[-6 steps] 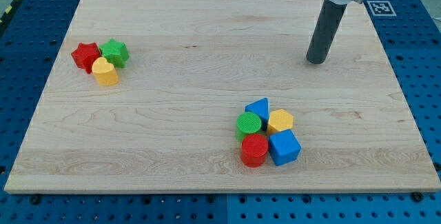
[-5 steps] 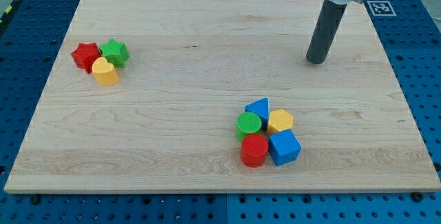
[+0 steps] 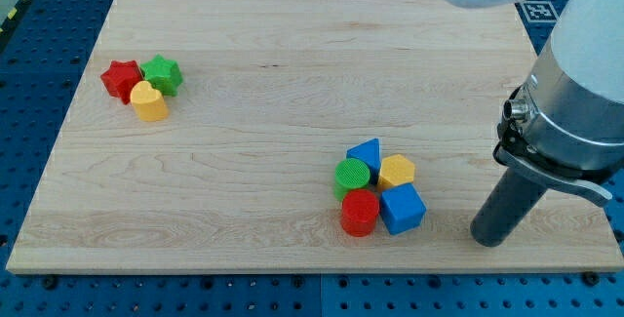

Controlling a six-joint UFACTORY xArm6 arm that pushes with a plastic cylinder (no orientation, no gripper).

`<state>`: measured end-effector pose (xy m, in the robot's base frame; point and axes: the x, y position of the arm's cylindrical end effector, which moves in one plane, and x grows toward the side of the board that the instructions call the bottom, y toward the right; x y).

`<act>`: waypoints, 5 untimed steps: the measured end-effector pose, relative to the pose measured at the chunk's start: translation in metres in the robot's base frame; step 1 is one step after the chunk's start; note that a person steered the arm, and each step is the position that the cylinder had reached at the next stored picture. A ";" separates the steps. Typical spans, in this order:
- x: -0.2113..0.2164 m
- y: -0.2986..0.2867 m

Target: Point your arm towards bottom center

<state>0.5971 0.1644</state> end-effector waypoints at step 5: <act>0.019 -0.115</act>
